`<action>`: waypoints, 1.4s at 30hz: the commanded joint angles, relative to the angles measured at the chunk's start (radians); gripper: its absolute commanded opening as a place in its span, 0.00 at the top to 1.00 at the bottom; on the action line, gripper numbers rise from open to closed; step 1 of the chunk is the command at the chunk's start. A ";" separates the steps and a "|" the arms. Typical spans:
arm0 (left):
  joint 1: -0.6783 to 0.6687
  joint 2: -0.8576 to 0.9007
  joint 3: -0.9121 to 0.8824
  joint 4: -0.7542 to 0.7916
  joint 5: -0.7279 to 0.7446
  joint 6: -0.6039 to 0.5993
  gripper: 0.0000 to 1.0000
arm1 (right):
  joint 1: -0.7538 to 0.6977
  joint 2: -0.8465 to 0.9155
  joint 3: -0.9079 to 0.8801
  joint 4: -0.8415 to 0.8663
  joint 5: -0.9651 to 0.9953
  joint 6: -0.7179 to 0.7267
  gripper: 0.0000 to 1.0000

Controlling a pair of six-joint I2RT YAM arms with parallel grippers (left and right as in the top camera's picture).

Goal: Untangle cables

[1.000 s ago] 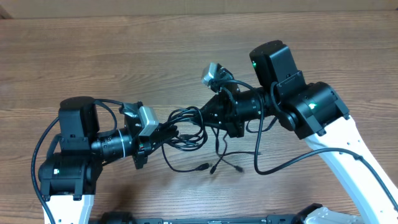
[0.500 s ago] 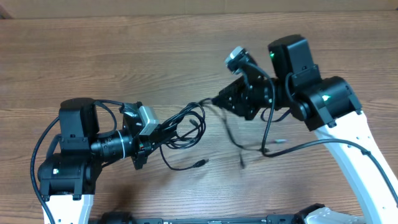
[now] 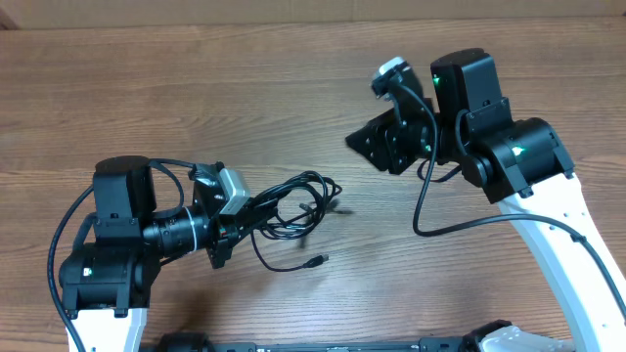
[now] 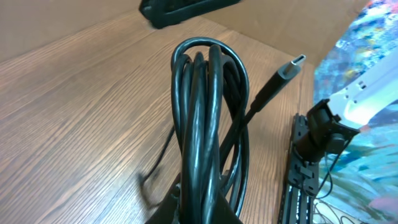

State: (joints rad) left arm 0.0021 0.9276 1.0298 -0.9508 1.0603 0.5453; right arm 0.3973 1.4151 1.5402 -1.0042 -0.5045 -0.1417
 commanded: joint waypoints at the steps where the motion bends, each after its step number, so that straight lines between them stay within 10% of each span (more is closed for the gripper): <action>1: 0.004 -0.013 0.020 0.013 -0.034 -0.077 0.95 | 0.001 -0.005 0.024 0.006 -0.309 -0.119 0.49; 6: 0.004 -0.013 0.020 0.069 -0.166 -0.328 0.95 | 0.001 -0.005 0.024 0.008 -0.419 -0.117 0.48; 35: 0.004 -0.014 0.020 0.423 -0.018 -0.856 0.96 | 0.046 -0.005 0.024 0.003 -0.414 -0.042 0.46; 42: 0.004 -0.014 0.020 0.602 -0.161 -1.204 0.95 | 0.047 -0.005 0.024 0.046 -0.413 -0.042 0.46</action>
State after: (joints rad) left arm 0.0021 0.9276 1.0294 -0.3756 0.9562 -0.4519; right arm 0.4404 1.4151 1.5402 -0.9783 -0.9237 -0.1837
